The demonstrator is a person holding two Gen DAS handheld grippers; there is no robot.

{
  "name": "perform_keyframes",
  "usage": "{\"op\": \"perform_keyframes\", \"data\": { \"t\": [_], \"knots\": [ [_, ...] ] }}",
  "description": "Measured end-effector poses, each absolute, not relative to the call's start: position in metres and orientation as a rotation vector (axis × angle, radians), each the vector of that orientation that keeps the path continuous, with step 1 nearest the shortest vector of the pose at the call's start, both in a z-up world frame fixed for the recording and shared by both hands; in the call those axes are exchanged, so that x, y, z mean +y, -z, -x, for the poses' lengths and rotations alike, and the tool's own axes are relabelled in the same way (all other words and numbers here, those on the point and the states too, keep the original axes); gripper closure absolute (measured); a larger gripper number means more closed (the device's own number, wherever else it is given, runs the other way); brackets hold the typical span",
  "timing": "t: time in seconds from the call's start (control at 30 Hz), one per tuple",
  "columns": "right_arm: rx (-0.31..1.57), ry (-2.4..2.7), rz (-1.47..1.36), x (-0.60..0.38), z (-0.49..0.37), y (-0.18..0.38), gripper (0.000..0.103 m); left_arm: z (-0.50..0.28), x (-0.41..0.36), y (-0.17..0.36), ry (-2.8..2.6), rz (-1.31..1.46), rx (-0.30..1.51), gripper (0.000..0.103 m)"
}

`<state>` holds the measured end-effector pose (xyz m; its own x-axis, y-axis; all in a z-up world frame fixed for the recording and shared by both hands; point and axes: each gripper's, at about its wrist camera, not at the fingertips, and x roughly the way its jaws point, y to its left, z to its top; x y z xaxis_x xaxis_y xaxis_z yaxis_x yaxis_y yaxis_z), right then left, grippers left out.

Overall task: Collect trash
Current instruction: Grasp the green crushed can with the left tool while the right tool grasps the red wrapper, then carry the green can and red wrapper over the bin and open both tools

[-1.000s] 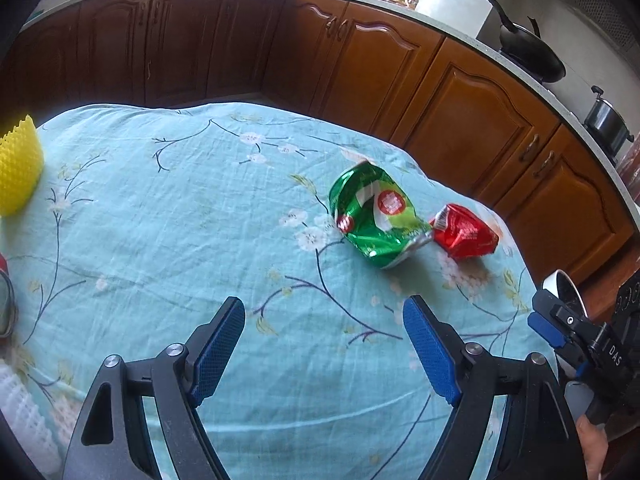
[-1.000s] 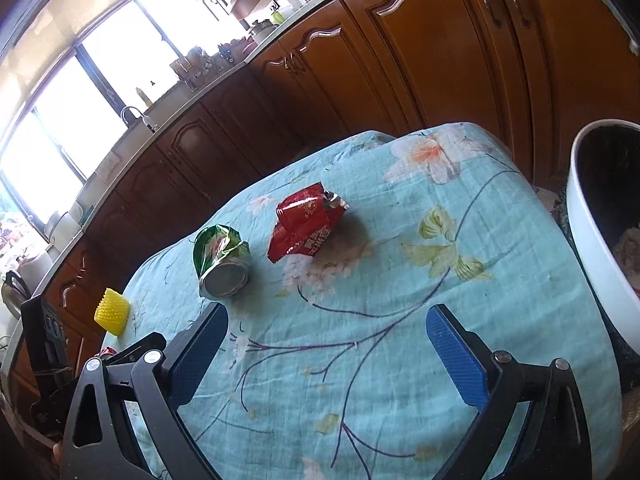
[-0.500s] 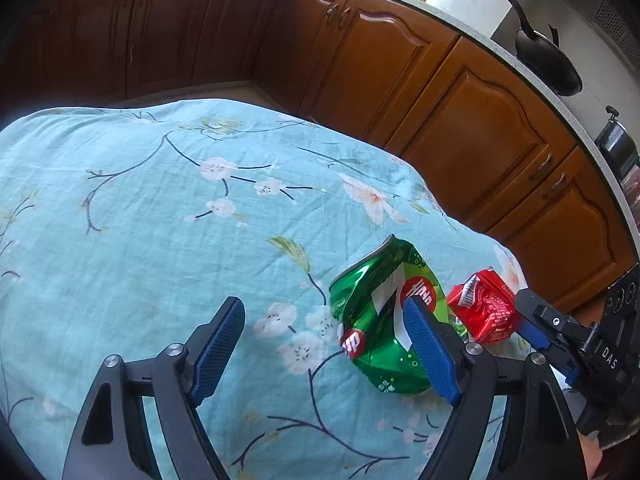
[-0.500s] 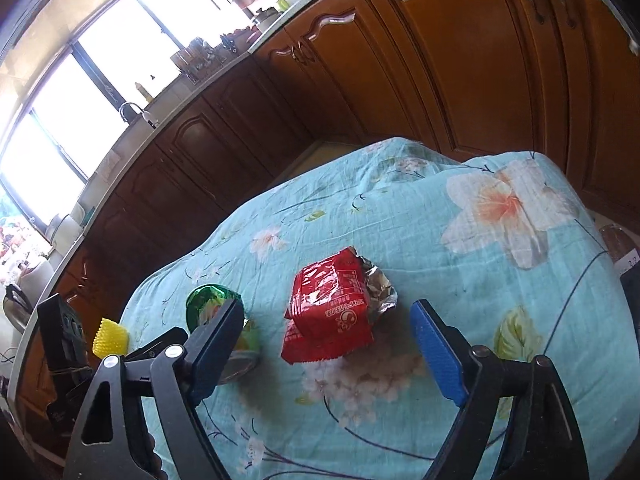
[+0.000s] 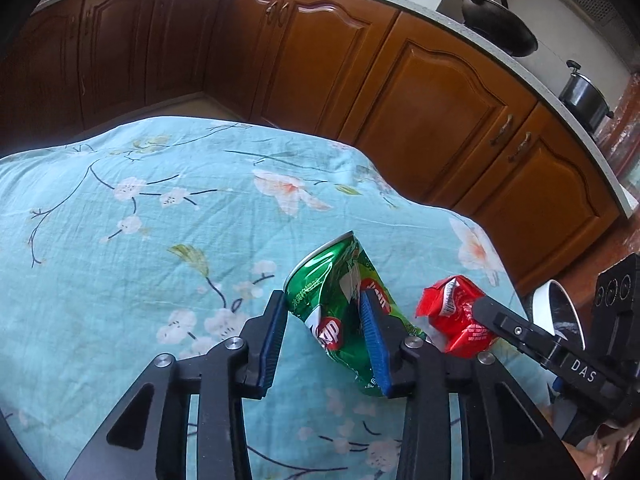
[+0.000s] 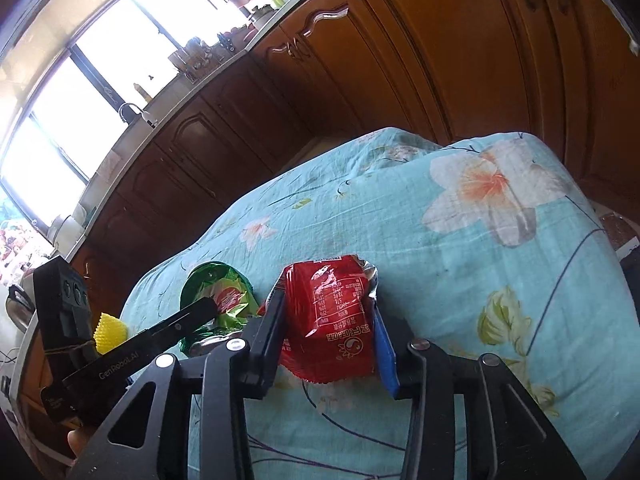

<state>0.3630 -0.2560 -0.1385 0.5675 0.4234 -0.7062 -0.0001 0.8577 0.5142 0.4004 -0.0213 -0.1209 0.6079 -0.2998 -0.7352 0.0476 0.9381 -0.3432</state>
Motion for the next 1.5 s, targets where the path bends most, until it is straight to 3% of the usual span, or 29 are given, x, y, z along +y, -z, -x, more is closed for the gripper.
{"op": "perform_keyframes", "data": {
  "t": [0.57, 1.5],
  "knots": [
    [0.829, -0.210, -0.468, -0.301, -0.265, 0.101, 0.063, -0.288, -0.084, 0.093, 0.342, 0.134, 0.813, 0.069],
    [0.740, -0.028, -0.546, -0.400, -0.158, 0.079, 0.063, -0.233, -0.205, 0.069, 0.517, -0.010, 0.805, 0.069]
  ]
}}
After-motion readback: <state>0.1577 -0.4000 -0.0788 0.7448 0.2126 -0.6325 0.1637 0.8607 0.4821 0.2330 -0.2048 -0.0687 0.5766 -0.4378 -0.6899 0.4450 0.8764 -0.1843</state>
